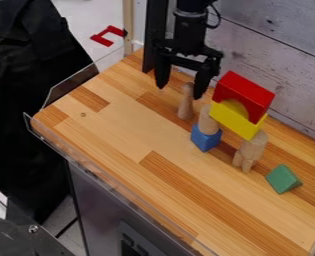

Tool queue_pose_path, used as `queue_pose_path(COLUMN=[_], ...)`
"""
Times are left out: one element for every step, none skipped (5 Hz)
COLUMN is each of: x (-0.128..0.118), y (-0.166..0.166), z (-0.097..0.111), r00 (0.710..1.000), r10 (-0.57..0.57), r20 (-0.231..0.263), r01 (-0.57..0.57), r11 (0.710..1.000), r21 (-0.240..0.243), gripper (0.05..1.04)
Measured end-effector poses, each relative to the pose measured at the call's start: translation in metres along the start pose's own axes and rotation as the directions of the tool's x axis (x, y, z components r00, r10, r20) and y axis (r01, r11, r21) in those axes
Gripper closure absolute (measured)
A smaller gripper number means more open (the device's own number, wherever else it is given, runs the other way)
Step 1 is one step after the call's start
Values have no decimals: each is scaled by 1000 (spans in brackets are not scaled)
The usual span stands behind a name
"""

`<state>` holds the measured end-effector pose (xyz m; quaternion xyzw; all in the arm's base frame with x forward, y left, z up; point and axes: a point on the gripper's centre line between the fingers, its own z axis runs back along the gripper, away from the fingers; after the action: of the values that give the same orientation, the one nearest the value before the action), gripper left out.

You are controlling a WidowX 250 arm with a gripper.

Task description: Move the something on the played

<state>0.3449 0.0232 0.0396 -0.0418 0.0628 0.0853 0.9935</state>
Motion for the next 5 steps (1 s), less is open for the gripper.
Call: queue_pose_path(x=[1,2,2,3,3], y=[-2,-3,-3,-2,0], z=[-5,-7,-9,-9,-8], r00=[1000,1000,1000,1000,1000], r10=[-1,5,13,19,27], r20=[-10,-7,-11,-8,-6], r01=[1,-5,-13,-19,-27], r11=[1000,1000,1000,1000,1000], r21=[1,2,3,5,3], gripper=[133,399,708,749,749])
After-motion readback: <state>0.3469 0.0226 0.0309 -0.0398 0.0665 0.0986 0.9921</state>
